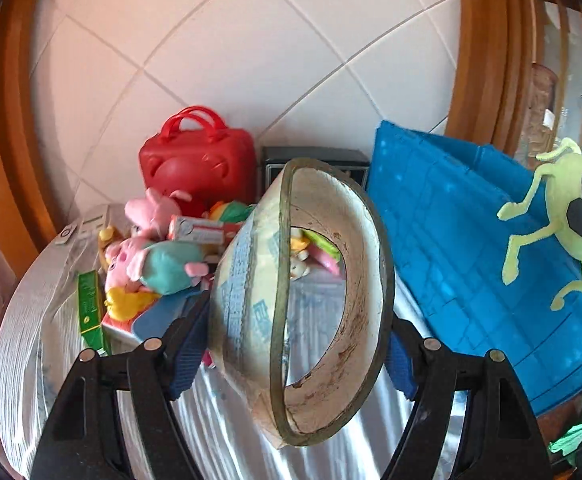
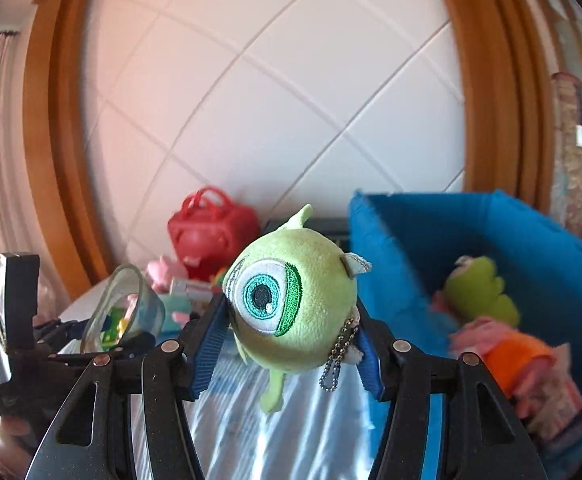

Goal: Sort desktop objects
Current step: 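Lift the tape roll and green plush and carry both over the blue crate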

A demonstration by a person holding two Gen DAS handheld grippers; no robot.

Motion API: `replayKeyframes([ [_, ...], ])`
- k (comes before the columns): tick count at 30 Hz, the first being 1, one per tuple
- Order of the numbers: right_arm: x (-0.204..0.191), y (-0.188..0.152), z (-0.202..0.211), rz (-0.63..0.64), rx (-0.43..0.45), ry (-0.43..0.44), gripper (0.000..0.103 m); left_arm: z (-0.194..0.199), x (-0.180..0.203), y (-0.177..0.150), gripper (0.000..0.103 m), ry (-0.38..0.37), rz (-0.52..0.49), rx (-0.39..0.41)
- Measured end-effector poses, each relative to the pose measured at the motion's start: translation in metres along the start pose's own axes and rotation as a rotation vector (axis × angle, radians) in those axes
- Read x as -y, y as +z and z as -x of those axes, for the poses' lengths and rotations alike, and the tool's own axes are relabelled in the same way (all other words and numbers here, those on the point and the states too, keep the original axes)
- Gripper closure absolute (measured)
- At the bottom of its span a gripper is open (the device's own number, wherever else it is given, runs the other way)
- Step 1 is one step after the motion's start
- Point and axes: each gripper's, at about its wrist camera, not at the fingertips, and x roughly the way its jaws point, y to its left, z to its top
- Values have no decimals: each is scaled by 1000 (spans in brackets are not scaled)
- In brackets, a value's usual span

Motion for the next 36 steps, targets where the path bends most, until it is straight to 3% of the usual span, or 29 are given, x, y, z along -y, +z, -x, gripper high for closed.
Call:
replayKeyframes([
  [5, 62, 15, 61, -5, 88, -144, 45, 21, 75, 27, 28, -97, -19, 86],
  [10, 135, 20, 100, -28, 112, -259, 45, 31, 164, 45, 28, -210, -26, 110],
  [15, 201, 17, 113, -43, 113, -325, 45, 27, 251, 53, 28, -240, -77, 89],
  [20, 257, 6, 109, -50, 84, -351, 45, 11, 327, 52, 28, -221, -145, 32],
  [28, 318, -14, 99, -90, 38, -364, 45, -20, 383, 32, 28, -173, -231, -68],
  [36, 337, -27, 72, -91, -25, -350, 45, -27, 385, 30, 27, -130, -220, -79],
])
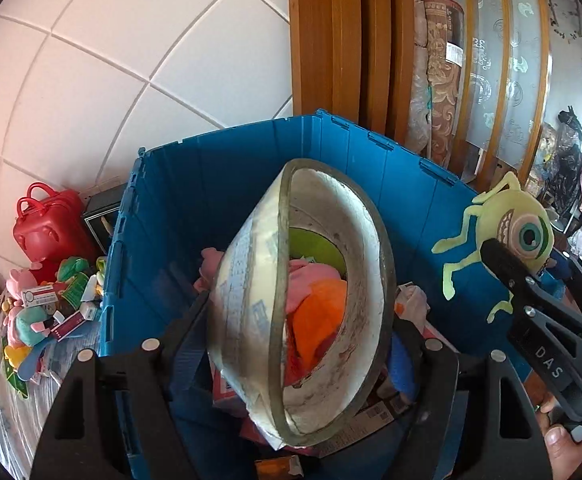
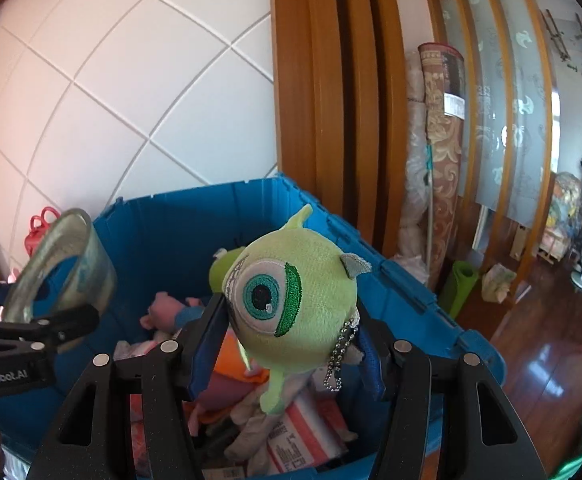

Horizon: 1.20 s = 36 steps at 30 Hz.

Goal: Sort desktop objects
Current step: 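Lift the tape roll and green plush and carry both over the blue crate, then open both grippers to drop the tape roll and plush into the crate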

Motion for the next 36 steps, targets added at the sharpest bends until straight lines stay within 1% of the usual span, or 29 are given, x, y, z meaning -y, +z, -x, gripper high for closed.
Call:
replayKeyframes([
  [2, 0, -1, -7, 13, -13, -13, 45, -4, -3, -1, 26, -11, 11, -16],
  [4, -1, -1, -12, 21, -27, -18, 44, -7, -5, -3, 26, -6, 21, -28],
  [5, -1, 0, -14, 22, -32, -15, 42, -8, -5, -4, 25, 3, 23, -31],
  [7, -2, 0, -15, 24, -37, -17, 33, -11, -6, -4, 25, 6, 30, -50],
  [9, -3, 1, -14, 29, -34, -24, 15, -10, -9, -5, 24, 0, 43, -46],
  [11, -2, 2, -11, 30, -26, -32, 10, -4, -10, -7, 22, 21, 45, -5],
  [13, -1, 2, -8, 25, -22, -36, 9, 4, -10, -8, 16, 24, 36, 31],
  [15, 1, 1, -6, 20, -26, -44, 1, 8, -10, -9, 10, 25, 23, 49],
  [17, 0, 2, -4, 20, -31, -48, 1, 9, -9, -8, 9, 38, 14, 53],
  [20, -4, -1, 1, 26, -50, -59, 0, 9, -9, -10, 9, 27, 12, 45],
  [22, -6, -1, 5, 33, -69, -83, 0, 10, -11, -9, 9, 26, 13, 45],
  [25, -8, -1, 12, 41, -69, -109, 0, 13, -13, -12, 9, 26, 8, 50],
  [36, -11, -2, 14, 35, -95, -120, 0, 21, -19, -19, 9, 23, 13, 54],
])
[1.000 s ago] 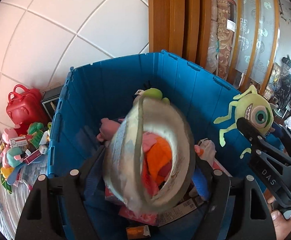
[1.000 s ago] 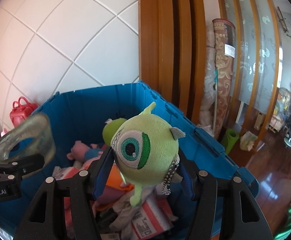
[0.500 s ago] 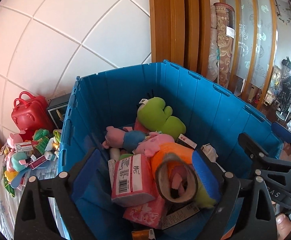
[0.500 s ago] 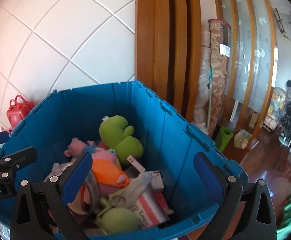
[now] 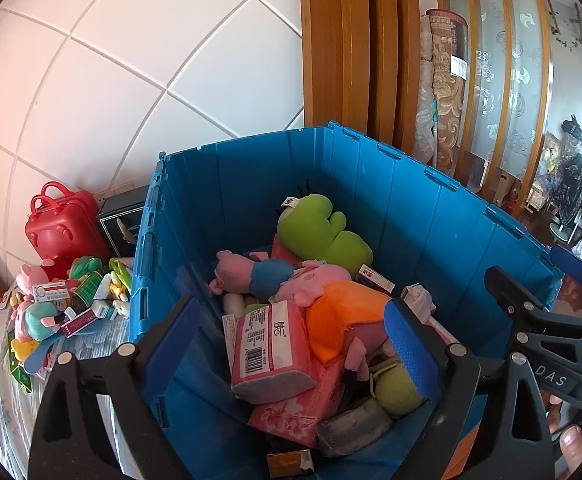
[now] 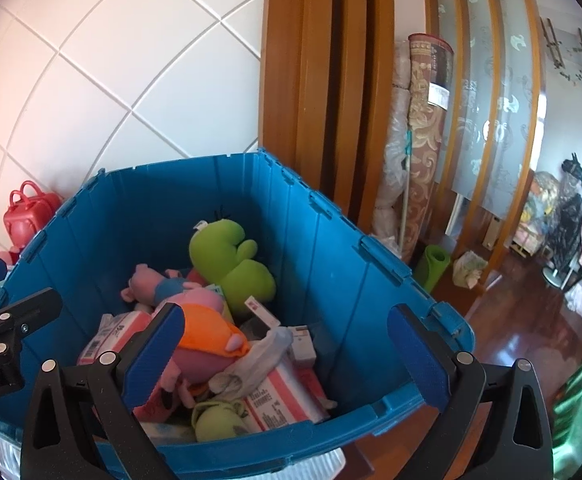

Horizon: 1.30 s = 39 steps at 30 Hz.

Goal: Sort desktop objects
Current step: 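Open both grippers to drop the tape roll and plush into the crate, then return both grippers from the crate to the table pile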

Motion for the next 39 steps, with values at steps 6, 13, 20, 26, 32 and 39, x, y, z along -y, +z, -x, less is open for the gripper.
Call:
replayKeyframes([
  [6, -7, -1, 5, 9, 2, -2, 0, 8, -9, -2, 9, -9, 16, 11],
  [13, -17, 2, 9, 13, 3, -11, 0, 16, -25, -5, 9, -12, 33, 25],
  [20, -31, 2, 15, 13, 3, -17, 0, 27, -46, -8, 9, -34, 57, 46],
  [26, -66, 11, 42, 15, 57, 16, 0, 46, -82, -12, 9, -34, 69, 95],
  [32, -139, 25, 66, 51, 126, 108, 0, 58, -156, -24, 9, -19, 100, 111],
  [39, -239, 37, 79, 88, 144, 238, 0, 56, -277, -55, 9, 100, 117, 63],
])
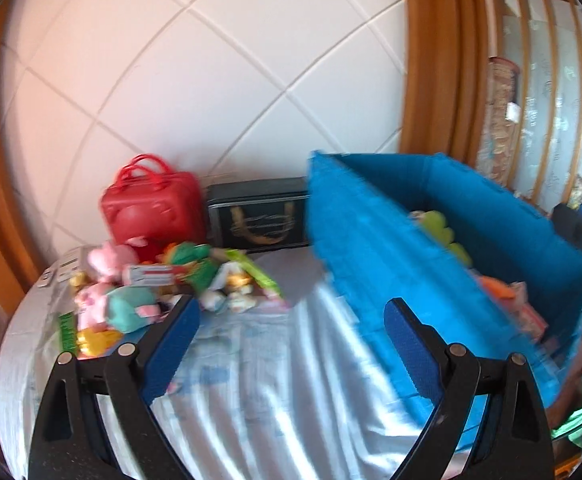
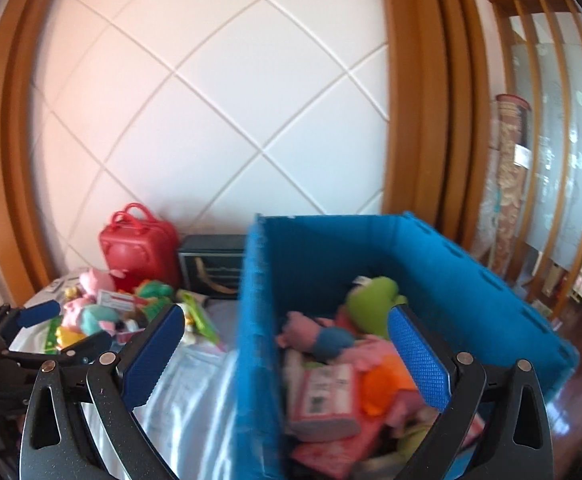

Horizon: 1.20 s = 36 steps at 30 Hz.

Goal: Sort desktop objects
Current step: 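Return both grippers from the crate to the table pile, then reach into the pile and grasp the yellow duck plush in green hood with the right gripper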

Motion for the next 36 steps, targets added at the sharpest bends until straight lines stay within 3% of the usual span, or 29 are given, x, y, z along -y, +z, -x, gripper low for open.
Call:
replayKeyframes([
  [7, -82, 8, -62, 22, -104, 109, 0, -27, -123, -22, 9, 142, 61, -102],
  [12, -122, 10, -120, 41, -190, 130, 0, -52, -208, -30, 9, 220, 132, -182],
  [16, -149, 15, -181, 56, -265, 151, 0, -83, -266, -27, 9, 313, 179, -225],
  [20, -175, 18, -252, 76, -347, 163, 0, -127, -324, -18, 9, 347, 260, -269],
  [30, -285, 1, -468, 180, -555, 220, 0, -285, -400, -16, 9, 365, 312, -489],
  [36, -338, -32, -581, 218, -632, 182, 0, -341, -418, -23, 9, 386, 362, -537],
])
